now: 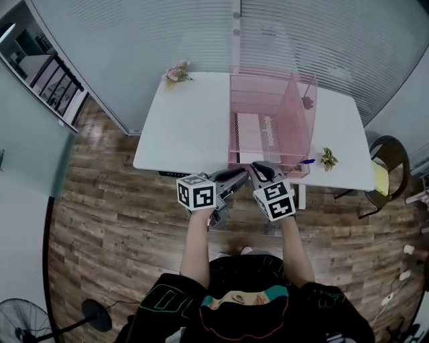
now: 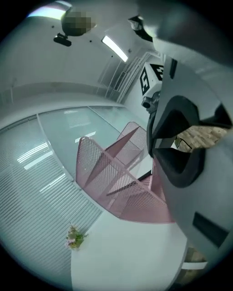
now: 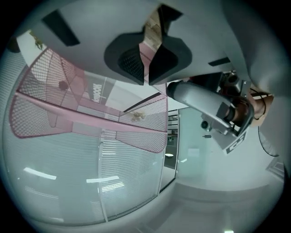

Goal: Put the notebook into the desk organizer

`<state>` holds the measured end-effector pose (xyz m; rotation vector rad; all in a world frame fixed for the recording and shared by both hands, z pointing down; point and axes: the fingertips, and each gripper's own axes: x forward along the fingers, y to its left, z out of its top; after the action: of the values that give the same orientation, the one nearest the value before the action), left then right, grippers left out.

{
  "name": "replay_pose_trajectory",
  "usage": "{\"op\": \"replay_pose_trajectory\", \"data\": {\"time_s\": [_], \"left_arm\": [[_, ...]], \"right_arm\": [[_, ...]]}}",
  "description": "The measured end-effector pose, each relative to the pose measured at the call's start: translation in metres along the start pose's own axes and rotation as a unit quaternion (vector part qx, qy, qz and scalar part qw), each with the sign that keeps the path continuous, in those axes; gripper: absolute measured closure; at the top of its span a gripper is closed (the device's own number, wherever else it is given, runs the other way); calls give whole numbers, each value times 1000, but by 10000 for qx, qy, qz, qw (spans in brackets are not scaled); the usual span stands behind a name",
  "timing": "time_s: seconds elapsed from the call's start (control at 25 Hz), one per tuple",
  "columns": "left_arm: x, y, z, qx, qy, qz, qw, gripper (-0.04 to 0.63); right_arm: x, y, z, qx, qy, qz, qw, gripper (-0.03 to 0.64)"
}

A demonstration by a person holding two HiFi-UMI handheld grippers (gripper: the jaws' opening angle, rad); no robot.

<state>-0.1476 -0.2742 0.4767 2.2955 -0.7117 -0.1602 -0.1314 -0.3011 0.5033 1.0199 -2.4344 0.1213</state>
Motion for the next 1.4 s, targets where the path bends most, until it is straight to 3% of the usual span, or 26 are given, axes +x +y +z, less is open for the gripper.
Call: {"op": "replay_pose_trajectory", "data": {"time_s": [0.12, 0.44, 0.64, 0.8, 0.92, 1.0, 1.4], "left_arm": [[2, -11, 3, 275, 41, -84, 9996, 598], [13, -46, 26, 1304, -317, -190, 9908, 601], [33, -80, 49, 2349, -509, -27, 9707, 600], [37, -98, 81, 2955, -990, 503, 9489, 600], [29, -97, 103, 3050, -1421, 1136, 9348, 600], [26, -95, 110, 2946, -1624, 1387, 9314, 600], [34, -106, 107, 2941, -1752, 1511, 9273, 600]], "right_arm": [[2, -1, 0, 76, -12, -2, 10000, 583], [-43, -18, 18, 436, -793, -100, 9958, 609], [-90, -47, 49, 593, -1552, -347, 9855, 614], [-121, -91, 62, 711, -1544, -1183, 9783, 614], [-151, -115, 70, 782, -1681, -1707, 9677, 614], [-170, -125, 74, 822, -1841, -1883, 9612, 614], [-206, -139, 70, 838, -2115, -2221, 9481, 614]]}}
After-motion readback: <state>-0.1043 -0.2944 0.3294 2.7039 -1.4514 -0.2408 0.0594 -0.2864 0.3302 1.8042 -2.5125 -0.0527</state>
